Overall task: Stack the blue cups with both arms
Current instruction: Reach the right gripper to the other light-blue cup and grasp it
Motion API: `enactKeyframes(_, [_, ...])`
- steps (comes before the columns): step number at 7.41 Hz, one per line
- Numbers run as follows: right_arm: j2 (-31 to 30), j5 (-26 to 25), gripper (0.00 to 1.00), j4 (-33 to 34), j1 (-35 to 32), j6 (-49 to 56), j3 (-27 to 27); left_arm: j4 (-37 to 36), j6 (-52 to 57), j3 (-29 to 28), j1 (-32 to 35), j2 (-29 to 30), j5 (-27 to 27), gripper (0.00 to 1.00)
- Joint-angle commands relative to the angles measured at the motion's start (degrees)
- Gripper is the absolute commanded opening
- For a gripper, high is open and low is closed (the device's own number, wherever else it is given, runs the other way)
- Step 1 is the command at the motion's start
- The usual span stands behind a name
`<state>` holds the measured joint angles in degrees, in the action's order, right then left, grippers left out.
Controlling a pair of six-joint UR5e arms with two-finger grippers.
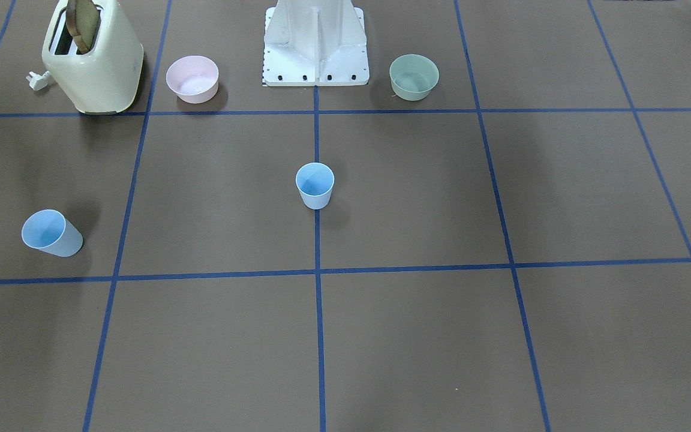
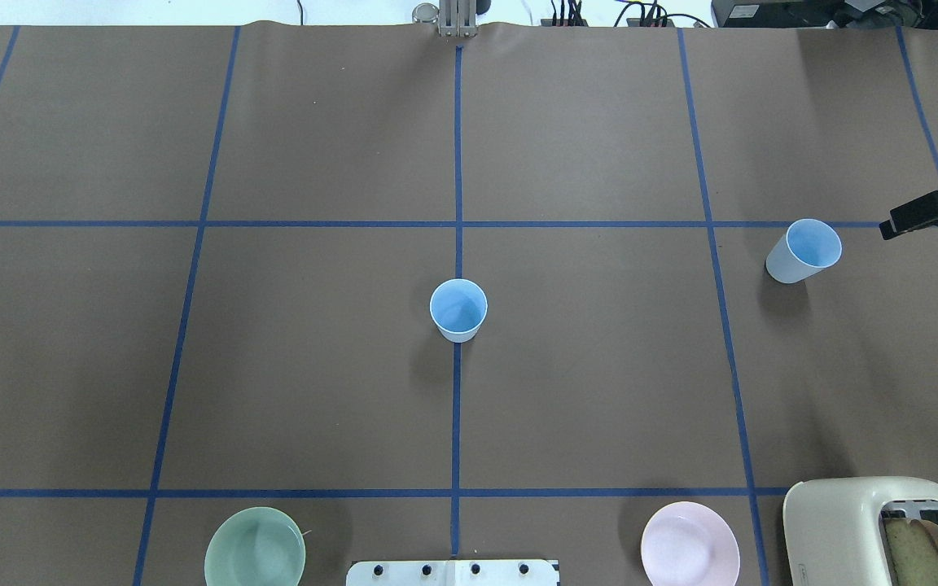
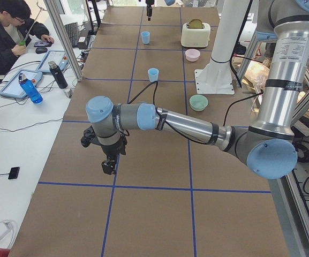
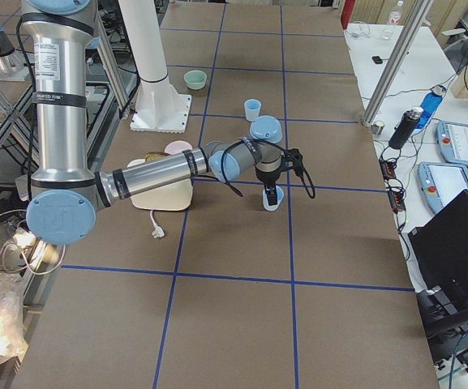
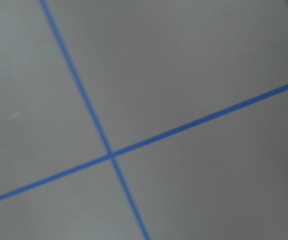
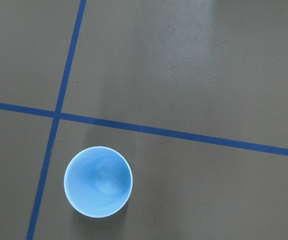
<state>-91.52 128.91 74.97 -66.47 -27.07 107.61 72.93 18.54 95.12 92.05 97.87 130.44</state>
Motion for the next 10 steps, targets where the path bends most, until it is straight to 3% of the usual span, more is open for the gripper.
enactKeyframes(1, [0.6, -2.7, 1.0, -1.0, 4.5, 0.3, -3.4, 0.2, 0.6, -0.8, 2.0, -2.5, 0.0, 0.99])
enactKeyframes(4, [8.9, -2.6, 0.94, -2.5, 5.0, 0.1, -12.5, 2.2, 0.5, -0.8, 2.0, -3.7, -0.1, 0.99])
enactKeyframes(6, [9.0, -2.6, 0.87, -2.5, 5.1, 0.1, -13.3, 4.3, 0.2, -0.9, 2.0, -4.6, 0.0, 0.99])
enactKeyframes(8, [8.4, -2.7, 0.63, -2.5, 7.1, -0.2, -13.5, 4.5, 0.2, -0.8, 2.0, -4.9, 0.0, 0.99])
enactKeyframes(9, [8.4, -2.7, 0.6, -2.5, 7.6, -0.2, -13.6, 4.5, 0.2, -0.8, 2.0, -4.9, 0.0, 0.99])
enactKeyframes(10, [8.4, -2.6, 0.35, -2.5, 7.6, -0.1, -13.6, 4.5, 0.2, -0.8, 1.9, -4.8, 0.1, 0.99])
